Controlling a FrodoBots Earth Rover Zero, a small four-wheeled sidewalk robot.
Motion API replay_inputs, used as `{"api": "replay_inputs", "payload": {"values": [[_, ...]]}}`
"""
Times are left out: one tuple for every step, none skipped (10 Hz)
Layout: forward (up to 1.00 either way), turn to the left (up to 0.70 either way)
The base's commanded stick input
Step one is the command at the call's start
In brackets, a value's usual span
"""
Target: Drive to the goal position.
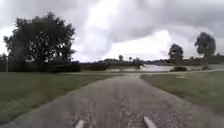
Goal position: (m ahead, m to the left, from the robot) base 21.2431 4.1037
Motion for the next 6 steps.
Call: {"api": "replay_inputs", "payload": {"values": [[0.70, 0.00], [0.70, 0.00], [0.70, 0.00], [0.70, 0.00], [0.70, -0.04], [0.70, -0.21]]}}
